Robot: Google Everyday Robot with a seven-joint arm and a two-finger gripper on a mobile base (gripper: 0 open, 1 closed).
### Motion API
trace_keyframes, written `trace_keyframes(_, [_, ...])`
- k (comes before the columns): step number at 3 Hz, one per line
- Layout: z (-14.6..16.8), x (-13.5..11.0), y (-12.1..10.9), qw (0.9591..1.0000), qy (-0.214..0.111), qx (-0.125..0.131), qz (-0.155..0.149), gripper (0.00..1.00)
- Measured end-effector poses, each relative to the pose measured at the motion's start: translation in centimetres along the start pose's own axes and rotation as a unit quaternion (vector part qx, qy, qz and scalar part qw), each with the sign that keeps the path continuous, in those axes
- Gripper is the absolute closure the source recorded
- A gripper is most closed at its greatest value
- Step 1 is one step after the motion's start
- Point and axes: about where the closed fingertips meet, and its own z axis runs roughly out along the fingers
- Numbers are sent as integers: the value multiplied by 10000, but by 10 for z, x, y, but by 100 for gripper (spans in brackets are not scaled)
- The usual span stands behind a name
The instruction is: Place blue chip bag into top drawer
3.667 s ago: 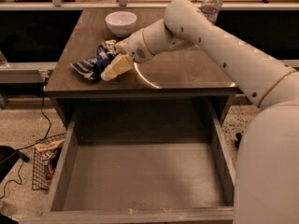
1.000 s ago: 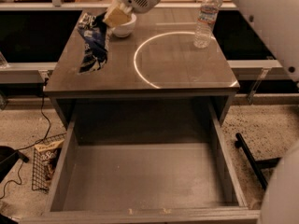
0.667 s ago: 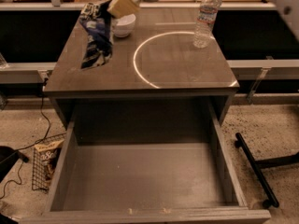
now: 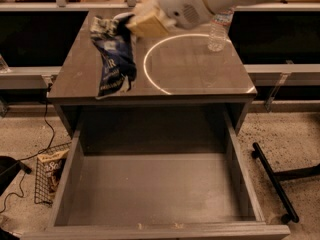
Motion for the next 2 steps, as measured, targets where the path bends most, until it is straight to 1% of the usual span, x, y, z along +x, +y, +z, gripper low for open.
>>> trace_keyframes(1, [-8,62,53,9977,-413,-83,525,100])
trace_keyframes(2, [-31,116,85,9901,-808,-6,1149,100])
